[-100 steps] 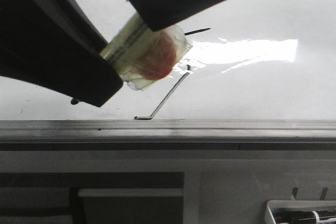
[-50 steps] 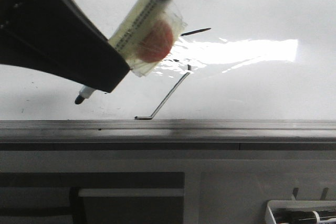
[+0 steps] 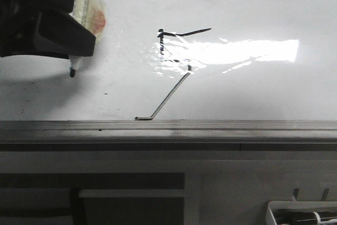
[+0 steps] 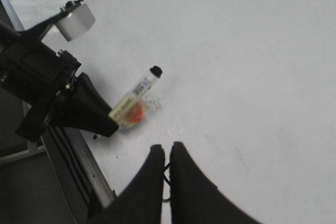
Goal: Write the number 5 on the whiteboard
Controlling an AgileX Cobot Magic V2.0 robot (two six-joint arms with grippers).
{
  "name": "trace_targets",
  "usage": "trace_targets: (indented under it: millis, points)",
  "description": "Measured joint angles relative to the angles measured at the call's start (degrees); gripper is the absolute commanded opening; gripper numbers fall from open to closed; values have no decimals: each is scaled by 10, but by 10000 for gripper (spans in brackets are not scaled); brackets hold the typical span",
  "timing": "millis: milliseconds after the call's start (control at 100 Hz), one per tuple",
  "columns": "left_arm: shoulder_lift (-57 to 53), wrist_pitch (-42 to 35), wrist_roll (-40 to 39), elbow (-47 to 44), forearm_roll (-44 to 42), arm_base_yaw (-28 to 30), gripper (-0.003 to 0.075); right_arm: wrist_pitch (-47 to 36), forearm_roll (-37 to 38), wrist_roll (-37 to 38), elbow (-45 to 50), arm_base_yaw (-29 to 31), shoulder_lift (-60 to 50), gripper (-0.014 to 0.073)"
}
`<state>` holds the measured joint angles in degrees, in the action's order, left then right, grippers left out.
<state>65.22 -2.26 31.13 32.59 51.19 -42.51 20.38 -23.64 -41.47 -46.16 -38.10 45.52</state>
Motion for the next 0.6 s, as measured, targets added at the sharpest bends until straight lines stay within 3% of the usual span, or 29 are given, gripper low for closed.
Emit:
trace_targets:
  millis: [600]
  points:
    - [90, -76, -4, 7, 47, -4, -12, 22, -17, 0, 0, 3, 0, -61]
